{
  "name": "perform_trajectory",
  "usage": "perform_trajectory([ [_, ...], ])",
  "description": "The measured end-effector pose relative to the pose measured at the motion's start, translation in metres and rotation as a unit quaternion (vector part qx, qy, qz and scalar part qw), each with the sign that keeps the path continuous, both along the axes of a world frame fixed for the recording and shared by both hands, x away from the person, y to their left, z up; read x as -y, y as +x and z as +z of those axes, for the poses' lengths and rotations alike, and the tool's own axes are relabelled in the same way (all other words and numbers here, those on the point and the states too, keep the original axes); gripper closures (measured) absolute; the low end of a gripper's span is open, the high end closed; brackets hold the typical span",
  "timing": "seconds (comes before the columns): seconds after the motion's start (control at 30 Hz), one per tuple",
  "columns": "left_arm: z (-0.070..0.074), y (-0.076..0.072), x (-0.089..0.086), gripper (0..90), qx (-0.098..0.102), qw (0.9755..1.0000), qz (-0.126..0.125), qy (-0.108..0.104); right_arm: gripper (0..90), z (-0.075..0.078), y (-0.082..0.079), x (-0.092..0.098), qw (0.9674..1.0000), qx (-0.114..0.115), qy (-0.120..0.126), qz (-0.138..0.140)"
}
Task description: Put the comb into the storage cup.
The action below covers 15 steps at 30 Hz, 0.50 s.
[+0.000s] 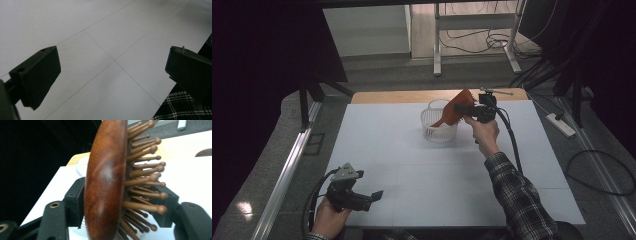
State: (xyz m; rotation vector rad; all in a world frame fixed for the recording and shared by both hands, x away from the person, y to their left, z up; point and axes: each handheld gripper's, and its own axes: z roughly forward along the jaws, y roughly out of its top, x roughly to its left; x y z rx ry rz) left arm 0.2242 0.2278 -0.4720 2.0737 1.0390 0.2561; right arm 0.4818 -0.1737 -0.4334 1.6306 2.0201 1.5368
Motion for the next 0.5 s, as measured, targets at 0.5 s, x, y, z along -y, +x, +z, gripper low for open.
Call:
perform_trajectory([
  [0.5,0.0,0.0005,0.0003,0.9,-0.002,1.0,0.0,0.001,21.4,0.0002,0.0019,0.002,0.9998,0.002,-0.019,0.008],
])
